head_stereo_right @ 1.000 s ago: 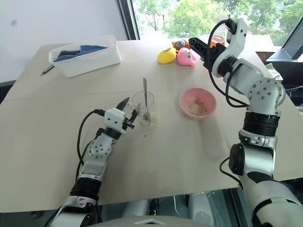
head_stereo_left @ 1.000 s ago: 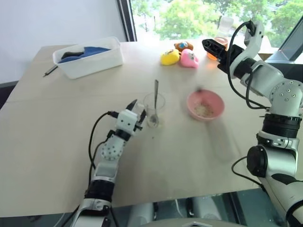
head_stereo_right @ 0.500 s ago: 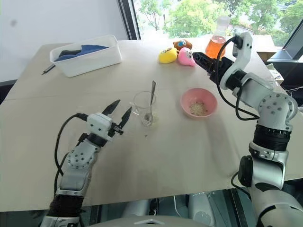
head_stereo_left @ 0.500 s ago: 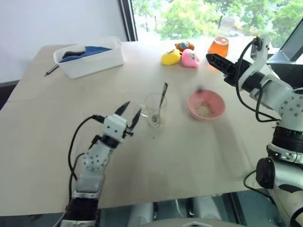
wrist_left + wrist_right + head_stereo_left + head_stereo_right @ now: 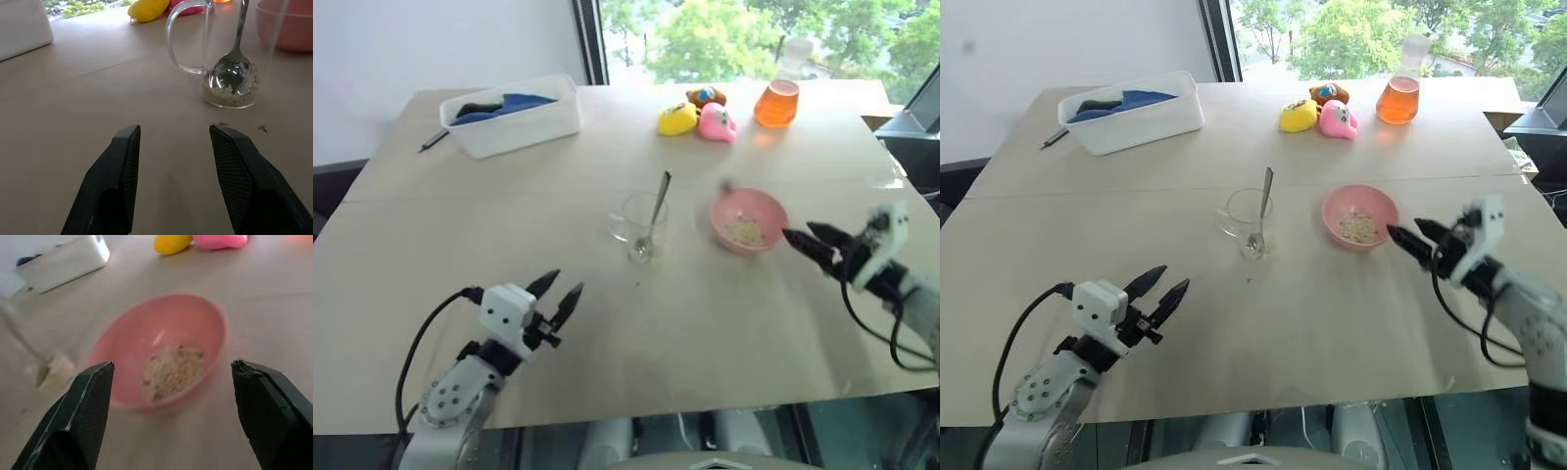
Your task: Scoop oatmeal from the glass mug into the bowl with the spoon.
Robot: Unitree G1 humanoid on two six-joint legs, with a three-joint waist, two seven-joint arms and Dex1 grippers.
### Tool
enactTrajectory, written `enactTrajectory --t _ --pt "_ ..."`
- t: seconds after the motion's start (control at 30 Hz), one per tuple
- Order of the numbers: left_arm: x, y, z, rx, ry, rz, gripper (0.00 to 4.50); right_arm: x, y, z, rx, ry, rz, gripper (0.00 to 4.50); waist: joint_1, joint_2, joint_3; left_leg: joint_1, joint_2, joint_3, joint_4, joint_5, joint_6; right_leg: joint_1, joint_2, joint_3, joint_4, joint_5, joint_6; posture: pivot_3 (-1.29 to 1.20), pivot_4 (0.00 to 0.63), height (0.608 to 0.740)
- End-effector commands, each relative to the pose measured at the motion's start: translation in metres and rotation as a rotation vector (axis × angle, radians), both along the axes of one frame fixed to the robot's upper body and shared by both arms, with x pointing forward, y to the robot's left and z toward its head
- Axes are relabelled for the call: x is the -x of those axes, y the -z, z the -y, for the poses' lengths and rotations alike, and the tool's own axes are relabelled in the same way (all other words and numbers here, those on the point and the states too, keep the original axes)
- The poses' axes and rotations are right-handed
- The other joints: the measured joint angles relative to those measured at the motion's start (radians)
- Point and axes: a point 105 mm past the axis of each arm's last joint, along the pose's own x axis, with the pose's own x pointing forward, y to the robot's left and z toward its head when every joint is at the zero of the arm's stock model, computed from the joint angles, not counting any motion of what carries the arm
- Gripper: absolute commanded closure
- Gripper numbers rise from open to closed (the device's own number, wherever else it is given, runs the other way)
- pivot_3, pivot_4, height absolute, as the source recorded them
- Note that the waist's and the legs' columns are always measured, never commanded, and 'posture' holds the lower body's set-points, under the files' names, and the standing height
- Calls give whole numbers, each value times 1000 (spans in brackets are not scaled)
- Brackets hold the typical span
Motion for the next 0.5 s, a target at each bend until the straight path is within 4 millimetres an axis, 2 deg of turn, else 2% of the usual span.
enactTrajectory --t 0.03,0.1,0.2,0.37,0.5 --pt "13 -1 -2 4 12 -26 2198 33 -1 -23 133 -162 108 631 -3 0 0 1 0 0 0 0 0 1 0 0 0 0 0 0 150 740" --pt "27 15 -4 -25 23 -90 2198 53 24 -36 210 -249 89 631 -8 -1 0 7 0 0 0 0 0 5 3 2 0 0 0 0 150 740" --pt "35 23 -4 -35 34 -122 2198 65 42 -45 244 -288 87 631 -9 -3 1 11 1 1 -1 -1 1 8 5 3 -2 -1 -1 0 150 740" --pt "38 24 3 -37 49 -121 2198 66 55 -49 228 -276 83 631 -3 -5 1 15 0 1 -1 -1 1 12 5 7 -1 -3 -4 0 150 740" --pt "36 25 6 -45 35 -117 2198 61 60 -41 233 -245 72 631 -1 -5 1 15 0 1 0 -1 1 13 5 9 -2 -3 -4 0 150 740"
